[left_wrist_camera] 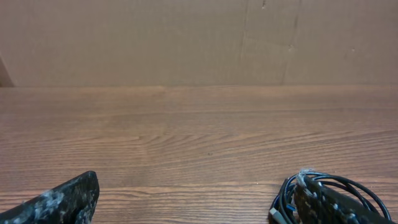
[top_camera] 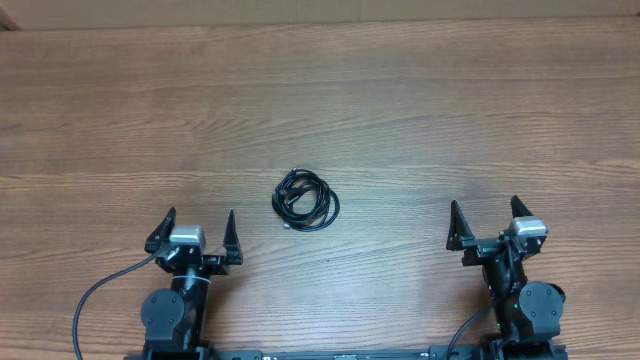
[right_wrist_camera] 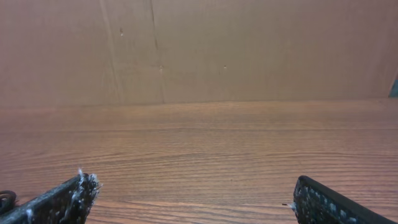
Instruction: Untangle cables
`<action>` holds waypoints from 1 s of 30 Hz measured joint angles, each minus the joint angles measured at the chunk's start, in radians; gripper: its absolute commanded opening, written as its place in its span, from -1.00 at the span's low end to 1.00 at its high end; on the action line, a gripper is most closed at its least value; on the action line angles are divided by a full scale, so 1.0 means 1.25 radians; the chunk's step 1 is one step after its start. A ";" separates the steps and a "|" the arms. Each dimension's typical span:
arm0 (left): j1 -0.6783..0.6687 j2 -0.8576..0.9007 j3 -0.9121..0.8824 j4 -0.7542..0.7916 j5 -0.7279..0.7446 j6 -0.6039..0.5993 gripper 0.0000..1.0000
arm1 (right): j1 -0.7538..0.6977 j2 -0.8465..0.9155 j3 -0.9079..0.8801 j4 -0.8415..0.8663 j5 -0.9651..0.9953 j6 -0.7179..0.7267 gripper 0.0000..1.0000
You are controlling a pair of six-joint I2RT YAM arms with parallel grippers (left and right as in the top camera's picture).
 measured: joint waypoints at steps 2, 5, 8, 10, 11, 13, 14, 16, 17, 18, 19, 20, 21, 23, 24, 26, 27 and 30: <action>0.000 0.000 0.000 0.000 0.000 0.000 0.99 | 0.000 0.000 0.000 0.006 -0.005 0.005 1.00; 0.000 0.000 0.000 0.001 0.001 -0.001 0.99 | 0.000 0.000 0.000 0.017 -0.066 0.059 1.00; 0.000 0.000 0.000 0.008 0.049 -0.042 0.99 | -0.003 0.000 0.000 0.021 -0.221 0.210 1.00; 0.000 0.000 0.000 0.015 0.105 -0.098 0.99 | -0.003 0.000 0.000 0.022 -0.313 0.305 1.00; 0.000 0.000 0.000 0.016 0.132 -0.133 0.99 | -0.003 0.000 0.000 0.029 -0.354 0.365 1.00; 0.000 0.000 0.000 0.035 0.170 -0.190 0.99 | -0.003 0.000 0.000 0.064 -0.390 0.450 1.00; 0.000 0.000 0.000 0.062 0.190 -0.215 0.99 | -0.004 0.000 0.000 0.101 -0.403 0.492 0.99; 0.000 -0.001 0.006 0.112 0.227 -0.240 0.99 | -0.004 0.001 0.000 0.205 -0.422 0.551 1.00; 0.000 -0.001 0.017 0.115 0.241 -0.250 0.99 | -0.005 0.000 0.002 0.260 -0.429 0.576 0.99; 0.000 -0.001 0.032 0.105 0.246 -0.255 0.99 | -0.004 -0.001 0.005 0.288 -0.430 0.591 0.99; 0.000 -0.001 0.059 0.083 0.250 -0.258 1.00 | -0.005 -0.002 0.015 0.303 -0.430 0.609 0.99; 0.000 0.001 0.090 0.051 0.251 -0.256 0.99 | -0.005 -0.002 0.032 0.285 -0.427 0.611 0.99; 0.000 0.005 0.132 0.014 0.254 -0.252 0.99 | -0.005 0.000 0.062 0.249 -0.420 0.605 1.00; 0.000 0.026 0.227 -0.058 0.255 -0.239 0.99 | -0.005 0.003 0.146 0.128 -0.403 0.577 0.99; 0.000 0.045 0.287 -0.099 0.255 -0.230 1.00 | -0.005 0.010 0.207 0.061 -0.388 0.554 1.00; 0.000 0.108 0.425 -0.206 0.265 -0.205 0.99 | -0.004 0.038 0.351 -0.122 -0.344 0.493 0.99; 0.000 0.146 0.487 -0.261 0.273 -0.187 0.99 | -0.005 0.060 0.417 -0.204 -0.329 0.463 1.00; 0.000 0.306 0.679 -0.461 0.308 -0.132 0.99 | -0.005 0.171 0.612 -0.422 -0.296 0.383 1.00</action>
